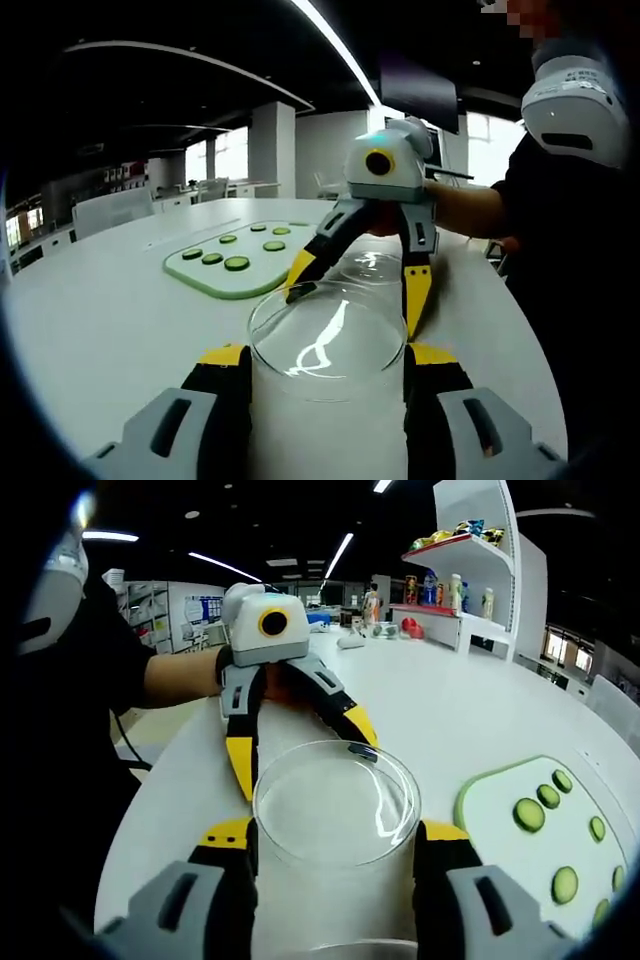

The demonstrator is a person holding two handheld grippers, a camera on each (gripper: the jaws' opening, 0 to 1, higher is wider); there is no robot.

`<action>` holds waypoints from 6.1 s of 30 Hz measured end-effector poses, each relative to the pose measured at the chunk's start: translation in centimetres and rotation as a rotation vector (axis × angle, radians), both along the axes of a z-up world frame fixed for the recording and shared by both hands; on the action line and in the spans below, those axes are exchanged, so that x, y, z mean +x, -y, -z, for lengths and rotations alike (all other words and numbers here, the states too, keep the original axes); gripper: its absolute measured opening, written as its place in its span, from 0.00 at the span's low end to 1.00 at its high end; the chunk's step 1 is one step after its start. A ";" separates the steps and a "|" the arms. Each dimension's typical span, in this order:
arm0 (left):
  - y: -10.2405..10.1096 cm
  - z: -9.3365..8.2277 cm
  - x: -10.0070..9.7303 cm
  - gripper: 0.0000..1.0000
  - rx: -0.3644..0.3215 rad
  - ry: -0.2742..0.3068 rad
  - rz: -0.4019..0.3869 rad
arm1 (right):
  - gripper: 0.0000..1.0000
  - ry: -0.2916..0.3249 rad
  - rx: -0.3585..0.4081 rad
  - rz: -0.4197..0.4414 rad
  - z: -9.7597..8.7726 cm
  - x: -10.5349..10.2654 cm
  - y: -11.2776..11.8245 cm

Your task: Open the petri dish lid, add cucumber slices into the petri dish, and close the lid

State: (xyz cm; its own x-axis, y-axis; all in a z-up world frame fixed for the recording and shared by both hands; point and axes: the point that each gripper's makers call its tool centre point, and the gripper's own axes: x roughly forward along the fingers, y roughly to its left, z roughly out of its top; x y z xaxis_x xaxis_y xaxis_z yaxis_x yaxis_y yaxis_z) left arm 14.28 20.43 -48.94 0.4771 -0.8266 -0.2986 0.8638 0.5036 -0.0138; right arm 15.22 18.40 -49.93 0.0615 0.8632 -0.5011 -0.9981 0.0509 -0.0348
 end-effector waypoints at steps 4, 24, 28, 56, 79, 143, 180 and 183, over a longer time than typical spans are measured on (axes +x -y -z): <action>0.0 0.0 0.0 0.61 -0.001 -0.003 -0.002 | 0.60 -0.001 0.000 0.002 0.0 0.0 0.0; -0.1 0.1 0.0 0.60 -0.015 -0.026 -0.001 | 0.65 -0.004 0.005 -0.014 0.1 -0.5 0.2; -0.1 0.1 0.0 0.60 -0.015 -0.027 -0.002 | 0.66 -0.004 0.005 -0.015 0.1 -0.6 0.2; 0.3 -1.0 -0.4 0.78 -0.058 0.011 0.022 | 0.86 -0.009 0.062 0.014 -0.8 -0.3 0.0; 0.6 -3.5 -1.9 0.95 -0.075 0.045 -0.010 | 0.97 0.044 0.149 0.170 -5.1 -0.6 10.0; 2.3 -8.8 -7.4 0.91 -0.016 0.199 -0.111 | 0.70 0.001 0.132 0.684 -4.1 23.9 17.4; 2.1 -8.8 -7.9 0.82 0.005 0.205 -0.094 | 0.24 0.035 0.064 0.708 -1.0 25.4 17.2; 2.0 -8.8 -8.0 0.82 0.009 0.207 -0.092 | 0.19 0.028 0.071 0.722 -0.9 25.9 17.6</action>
